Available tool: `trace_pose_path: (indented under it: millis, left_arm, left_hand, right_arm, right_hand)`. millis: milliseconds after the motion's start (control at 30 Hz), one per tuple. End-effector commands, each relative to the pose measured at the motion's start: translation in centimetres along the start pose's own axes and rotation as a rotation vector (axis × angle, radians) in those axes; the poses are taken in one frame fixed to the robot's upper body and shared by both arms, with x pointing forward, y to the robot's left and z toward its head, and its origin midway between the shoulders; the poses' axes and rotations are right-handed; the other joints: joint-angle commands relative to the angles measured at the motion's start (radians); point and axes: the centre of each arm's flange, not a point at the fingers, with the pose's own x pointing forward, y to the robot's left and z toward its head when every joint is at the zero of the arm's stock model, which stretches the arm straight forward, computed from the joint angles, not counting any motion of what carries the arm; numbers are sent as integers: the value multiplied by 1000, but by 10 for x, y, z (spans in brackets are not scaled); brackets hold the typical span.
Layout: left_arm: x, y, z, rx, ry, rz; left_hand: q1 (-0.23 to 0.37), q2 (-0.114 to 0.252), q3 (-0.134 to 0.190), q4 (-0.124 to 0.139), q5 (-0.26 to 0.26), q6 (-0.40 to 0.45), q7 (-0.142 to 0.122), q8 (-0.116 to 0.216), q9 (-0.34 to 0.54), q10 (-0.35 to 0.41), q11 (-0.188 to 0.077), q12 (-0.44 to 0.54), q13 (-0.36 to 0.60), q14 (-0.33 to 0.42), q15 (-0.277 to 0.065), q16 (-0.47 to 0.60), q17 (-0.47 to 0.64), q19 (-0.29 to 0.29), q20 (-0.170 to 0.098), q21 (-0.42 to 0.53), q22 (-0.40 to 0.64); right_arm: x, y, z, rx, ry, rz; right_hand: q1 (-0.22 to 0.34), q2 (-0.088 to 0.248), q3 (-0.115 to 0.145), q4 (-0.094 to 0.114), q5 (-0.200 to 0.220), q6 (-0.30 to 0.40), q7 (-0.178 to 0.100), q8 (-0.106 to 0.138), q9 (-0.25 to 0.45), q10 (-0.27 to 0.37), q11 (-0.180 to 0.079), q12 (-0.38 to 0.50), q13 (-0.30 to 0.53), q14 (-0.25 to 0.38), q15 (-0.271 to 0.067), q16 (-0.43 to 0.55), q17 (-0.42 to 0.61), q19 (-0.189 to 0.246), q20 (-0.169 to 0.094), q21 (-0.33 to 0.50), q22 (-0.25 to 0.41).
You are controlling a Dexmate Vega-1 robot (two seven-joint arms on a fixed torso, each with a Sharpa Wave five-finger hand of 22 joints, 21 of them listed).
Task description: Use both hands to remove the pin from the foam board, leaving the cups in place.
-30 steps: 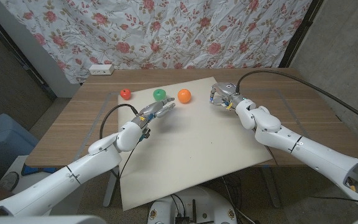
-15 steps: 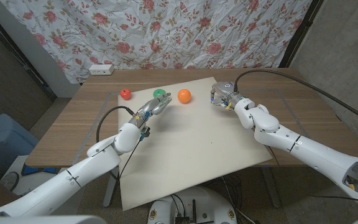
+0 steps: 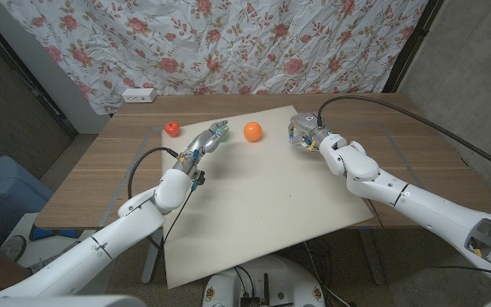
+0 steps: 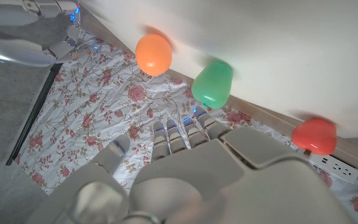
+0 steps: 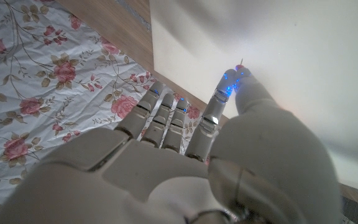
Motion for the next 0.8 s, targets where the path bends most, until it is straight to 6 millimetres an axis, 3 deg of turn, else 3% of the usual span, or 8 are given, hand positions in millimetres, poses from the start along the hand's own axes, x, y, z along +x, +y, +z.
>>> trace_pose_path:
  millis: [33, 800]
  left_arm:
    - [-5, 7, -8, -112, 15, 95]
    - [-13, 12, -27, -166, 59, 162]
  left_hand:
    - [0, 89, -2, -3, -2, 5, 4, -3, -1, 5, 0, -5, -1, 1, -42, -1, 1, 10, -56, -2, 3]
    - [0, 90, -2, -4, -1, 11, 9, -2, -1, 9, 1, -6, -1, 2, -38, -2, 0, 10, -57, -7, 3]
  right_arm:
    - [6, 4, 9, -79, -11, 28]
    - [11, 11, 28, -163, -17, 61]
  right_hand:
    - [-1, 13, -2, 0, 5, 16, -19, 4, 3, 8, -8, 1, 3, 2, -36, 5, 3, -3, 7, -2, 1]
    - [3, 7, 8, -6, 10, 1, -19, 0, 2, 2, -9, -3, 4, -2, -32, -4, 1, -9, 11, -4, 1]
